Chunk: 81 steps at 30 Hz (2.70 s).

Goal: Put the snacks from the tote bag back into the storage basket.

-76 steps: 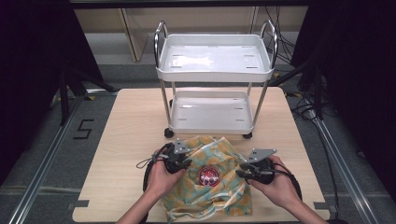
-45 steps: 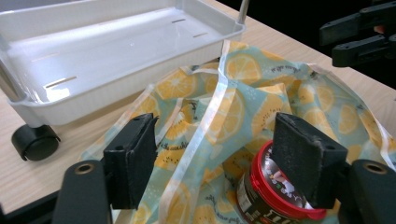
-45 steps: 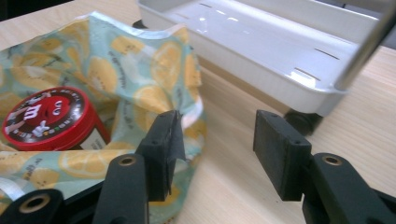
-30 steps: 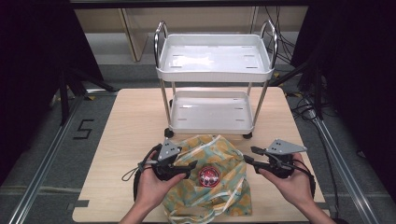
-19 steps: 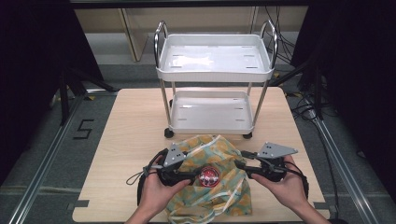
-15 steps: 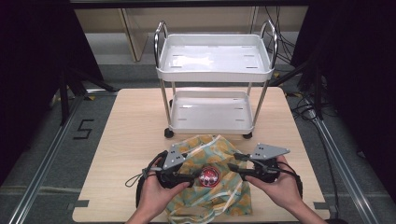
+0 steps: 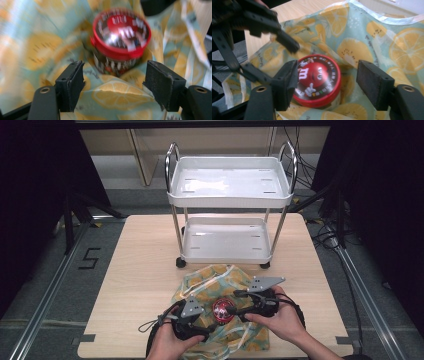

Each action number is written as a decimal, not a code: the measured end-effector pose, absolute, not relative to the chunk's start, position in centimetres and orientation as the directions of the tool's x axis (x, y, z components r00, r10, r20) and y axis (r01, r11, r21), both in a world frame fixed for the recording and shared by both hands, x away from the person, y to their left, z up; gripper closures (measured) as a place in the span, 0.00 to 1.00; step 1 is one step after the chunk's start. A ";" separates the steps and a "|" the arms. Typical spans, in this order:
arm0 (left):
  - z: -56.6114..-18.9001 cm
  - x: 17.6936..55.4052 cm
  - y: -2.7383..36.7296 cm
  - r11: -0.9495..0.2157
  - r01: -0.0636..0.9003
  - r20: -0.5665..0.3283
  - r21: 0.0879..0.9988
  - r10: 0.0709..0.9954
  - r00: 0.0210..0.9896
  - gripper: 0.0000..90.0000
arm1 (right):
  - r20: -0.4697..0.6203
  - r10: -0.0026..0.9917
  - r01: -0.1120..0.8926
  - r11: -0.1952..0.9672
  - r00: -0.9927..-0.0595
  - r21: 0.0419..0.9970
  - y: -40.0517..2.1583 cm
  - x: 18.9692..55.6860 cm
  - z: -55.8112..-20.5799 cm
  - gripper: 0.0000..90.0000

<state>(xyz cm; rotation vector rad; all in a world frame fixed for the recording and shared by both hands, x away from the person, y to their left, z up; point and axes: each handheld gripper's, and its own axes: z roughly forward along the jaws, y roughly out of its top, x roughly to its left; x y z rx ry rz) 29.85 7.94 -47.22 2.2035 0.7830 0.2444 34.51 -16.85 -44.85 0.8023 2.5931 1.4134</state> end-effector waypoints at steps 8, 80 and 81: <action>-47.6 29.6 8.0 -0.533 0.456 -0.062 0.713 0.599 0.798 0.33 | 0.143 0.442 0.373 0.494 -0.886 0.785 -16.2 34.0 -46.0 0.30; -48.4 29.9 7.7 -0.568 0.452 -0.035 0.688 0.596 0.802 0.31 | -0.007 0.335 0.173 0.502 -0.942 0.848 -16.2 34.3 -45.0 0.29; -48.3 30.0 7.8 -0.577 0.437 -0.021 0.690 0.587 0.809 0.31 | -0.015 0.327 0.160 0.499 -0.945 0.852 -16.3 34.4 -44.9 0.29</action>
